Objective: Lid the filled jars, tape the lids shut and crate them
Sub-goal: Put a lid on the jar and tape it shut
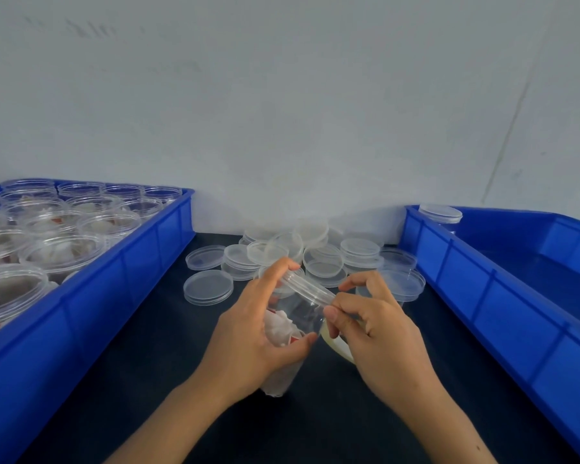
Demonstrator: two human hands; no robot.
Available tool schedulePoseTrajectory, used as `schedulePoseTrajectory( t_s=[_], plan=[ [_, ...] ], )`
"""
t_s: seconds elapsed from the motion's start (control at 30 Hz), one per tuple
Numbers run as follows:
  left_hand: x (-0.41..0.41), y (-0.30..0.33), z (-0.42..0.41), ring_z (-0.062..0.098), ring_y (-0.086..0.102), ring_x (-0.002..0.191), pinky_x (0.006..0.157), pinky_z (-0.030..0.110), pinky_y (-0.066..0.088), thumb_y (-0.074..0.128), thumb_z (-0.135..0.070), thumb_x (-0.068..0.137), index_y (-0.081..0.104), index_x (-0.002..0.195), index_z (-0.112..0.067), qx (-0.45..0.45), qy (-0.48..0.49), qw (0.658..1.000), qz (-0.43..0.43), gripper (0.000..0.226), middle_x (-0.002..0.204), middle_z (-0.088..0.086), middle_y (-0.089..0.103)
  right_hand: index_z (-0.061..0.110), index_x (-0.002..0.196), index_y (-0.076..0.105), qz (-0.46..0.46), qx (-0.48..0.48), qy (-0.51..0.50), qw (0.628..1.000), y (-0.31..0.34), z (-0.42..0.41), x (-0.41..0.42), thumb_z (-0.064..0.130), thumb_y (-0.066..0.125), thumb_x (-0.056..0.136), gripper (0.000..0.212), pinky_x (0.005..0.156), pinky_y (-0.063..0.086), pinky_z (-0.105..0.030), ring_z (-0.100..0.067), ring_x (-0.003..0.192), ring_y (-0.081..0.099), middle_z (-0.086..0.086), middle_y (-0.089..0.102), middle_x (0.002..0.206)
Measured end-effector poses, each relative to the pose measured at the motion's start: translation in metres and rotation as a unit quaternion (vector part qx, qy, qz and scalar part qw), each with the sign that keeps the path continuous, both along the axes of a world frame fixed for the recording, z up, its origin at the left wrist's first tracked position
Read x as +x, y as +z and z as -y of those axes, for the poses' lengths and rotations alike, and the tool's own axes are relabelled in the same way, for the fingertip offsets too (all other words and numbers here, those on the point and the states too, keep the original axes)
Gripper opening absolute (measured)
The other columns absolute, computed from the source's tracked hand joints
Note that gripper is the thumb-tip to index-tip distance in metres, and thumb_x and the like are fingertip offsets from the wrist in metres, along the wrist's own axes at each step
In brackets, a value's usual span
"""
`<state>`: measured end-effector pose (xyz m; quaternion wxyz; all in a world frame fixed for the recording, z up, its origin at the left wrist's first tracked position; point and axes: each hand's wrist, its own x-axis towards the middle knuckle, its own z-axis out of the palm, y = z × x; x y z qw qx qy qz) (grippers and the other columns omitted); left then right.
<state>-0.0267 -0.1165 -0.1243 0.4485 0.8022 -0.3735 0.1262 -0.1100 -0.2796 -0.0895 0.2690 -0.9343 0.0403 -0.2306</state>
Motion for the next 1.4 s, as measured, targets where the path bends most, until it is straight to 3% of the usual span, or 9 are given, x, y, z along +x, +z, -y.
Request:
schedulePoseTrajectory(
  t_s=[0.13, 0.4, 0.6, 0.7, 0.83, 1.0, 1.2, 1.3, 1.4],
  plan=[
    [0.002, -0.001, -0.001, -0.014, 0.049, 0.107, 0.079, 0.009, 0.041, 0.074, -0.055, 0.067, 0.023, 0.129, -0.068, -0.016, 0.003, 1.000, -0.019, 0.082, 0.118, -0.039, 0.044, 0.028, 0.060, 0.053, -0.001, 0.045, 0.024, 0.999, 0.002, 0.001, 0.001, 0.037, 0.051, 0.095, 0.036, 0.076, 0.052, -0.032, -0.004, 0.081, 0.059, 0.029, 0.040, 0.111],
    [0.001, -0.002, 0.000, -0.021, 0.042, 0.110, 0.076, 0.010, 0.039, 0.073, -0.056, 0.067, 0.023, 0.129, -0.068, -0.010, 0.004, 1.000, -0.014, 0.081, 0.118, -0.047, 0.037, 0.026, 0.063, 0.054, 0.009, 0.029, 0.007, 1.000, 0.000, 0.001, 0.001, 0.038, 0.050, 0.095, 0.035, 0.071, 0.048, -0.027, -0.003, 0.084, 0.056, 0.023, 0.045, 0.105],
    [-0.002, -0.001, 0.001, -0.015, 0.047, 0.110, 0.078, 0.013, 0.044, 0.076, -0.050, 0.069, 0.026, 0.130, -0.064, -0.008, 0.003, 1.000, -0.008, 0.080, 0.118, -0.035, 0.046, 0.034, 0.058, 0.045, 0.013, -0.005, -0.005, 1.000, 0.003, -0.001, -0.001, 0.038, 0.051, 0.095, 0.038, 0.067, 0.047, -0.023, -0.003, 0.079, 0.056, 0.021, 0.046, 0.103],
    [-0.003, 0.003, 0.001, -0.016, 0.046, 0.111, 0.080, 0.011, 0.042, 0.072, -0.061, 0.068, 0.028, 0.128, -0.062, -0.013, -0.014, 0.999, -0.028, 0.074, 0.120, -0.036, 0.045, 0.033, 0.059, 0.045, 0.017, -0.022, -0.010, 1.000, 0.005, -0.005, -0.003, 0.041, 0.050, 0.094, 0.036, 0.064, 0.047, -0.024, -0.006, 0.074, 0.056, 0.021, 0.046, 0.101],
    [-0.004, 0.011, 0.005, 0.007, 0.063, 0.094, 0.083, 0.031, 0.054, 0.059, -0.089, 0.055, 0.036, 0.113, -0.046, -0.074, -0.027, 0.993, -0.091, 0.076, 0.103, -0.010, 0.063, 0.032, 0.071, 0.057, 0.032, -0.089, -0.019, 0.995, 0.006, -0.014, -0.005, 0.037, 0.048, 0.092, 0.023, 0.056, 0.046, -0.024, -0.007, 0.070, 0.053, 0.021, 0.046, 0.102],
    [-0.003, 0.010, 0.009, 0.018, 0.067, 0.077, 0.072, 0.043, 0.057, 0.064, -0.085, 0.053, 0.039, 0.104, -0.040, -0.112, 0.011, 0.990, -0.086, 0.072, 0.091, -0.004, 0.068, 0.032, 0.079, 0.057, 0.009, -0.106, -0.035, 0.994, 0.007, -0.017, -0.005, 0.041, 0.043, 0.094, 0.022, 0.059, 0.043, -0.019, -0.003, 0.075, 0.050, 0.019, 0.048, 0.098],
    [0.002, 0.007, 0.009, 0.006, 0.067, 0.078, 0.067, 0.034, 0.058, 0.060, -0.082, 0.061, 0.040, 0.101, -0.045, -0.123, 0.040, 0.989, -0.068, 0.058, 0.089, -0.016, 0.066, 0.034, 0.084, 0.055, -0.064, -0.048, -0.021, 0.997, 0.010, -0.011, -0.006, 0.046, 0.030, 0.100, 0.032, 0.069, 0.049, -0.027, -0.007, 0.070, 0.057, 0.011, 0.060, 0.075],
    [0.006, 0.007, 0.006, 0.006, 0.069, 0.083, 0.067, 0.031, 0.058, 0.063, -0.074, 0.063, 0.042, 0.101, -0.044, -0.147, 0.025, 0.984, -0.094, 0.053, 0.094, -0.016, 0.067, 0.039, 0.096, 0.050, -0.092, -0.022, 0.013, 0.995, 0.008, -0.010, -0.007, 0.040, 0.028, 0.102, 0.022, 0.075, 0.052, -0.033, -0.008, 0.075, 0.062, 0.009, 0.064, 0.078],
    [0.007, 0.007, 0.004, 0.004, 0.068, 0.085, 0.067, 0.026, 0.057, 0.065, -0.071, 0.063, 0.044, 0.099, -0.045, -0.161, 0.017, 0.981, -0.111, 0.050, 0.096, -0.020, 0.067, 0.040, 0.105, 0.040, -0.123, 0.043, 0.060, 0.990, 0.002, -0.008, -0.007, 0.037, 0.029, 0.103, 0.011, 0.073, 0.053, -0.036, -0.009, 0.066, 0.061, 0.005, 0.062, 0.070]
  ],
)
